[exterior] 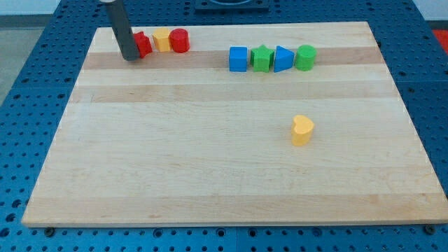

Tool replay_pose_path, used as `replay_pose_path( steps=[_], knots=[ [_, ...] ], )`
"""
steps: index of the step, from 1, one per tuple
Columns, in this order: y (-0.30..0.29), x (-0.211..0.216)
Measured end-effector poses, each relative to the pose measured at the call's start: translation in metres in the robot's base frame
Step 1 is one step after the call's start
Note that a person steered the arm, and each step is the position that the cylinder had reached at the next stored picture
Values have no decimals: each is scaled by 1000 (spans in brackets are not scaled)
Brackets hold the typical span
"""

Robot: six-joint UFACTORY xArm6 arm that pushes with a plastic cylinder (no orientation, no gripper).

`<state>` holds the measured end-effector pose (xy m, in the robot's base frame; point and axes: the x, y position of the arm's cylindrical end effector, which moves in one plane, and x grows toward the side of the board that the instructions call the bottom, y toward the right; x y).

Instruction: Place the yellow heart to the left side of the red star

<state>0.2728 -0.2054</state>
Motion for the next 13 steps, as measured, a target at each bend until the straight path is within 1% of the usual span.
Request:
replay_pose_path(
  steps=[1,2,3,4,5,6,7,8,13],
  knots=[
    [0,-7],
    [10,43],
    [67,115],
    [189,102],
    [316,75],
    [409,107],
    [433,165],
    [409,210],
    [278,208]
  ],
)
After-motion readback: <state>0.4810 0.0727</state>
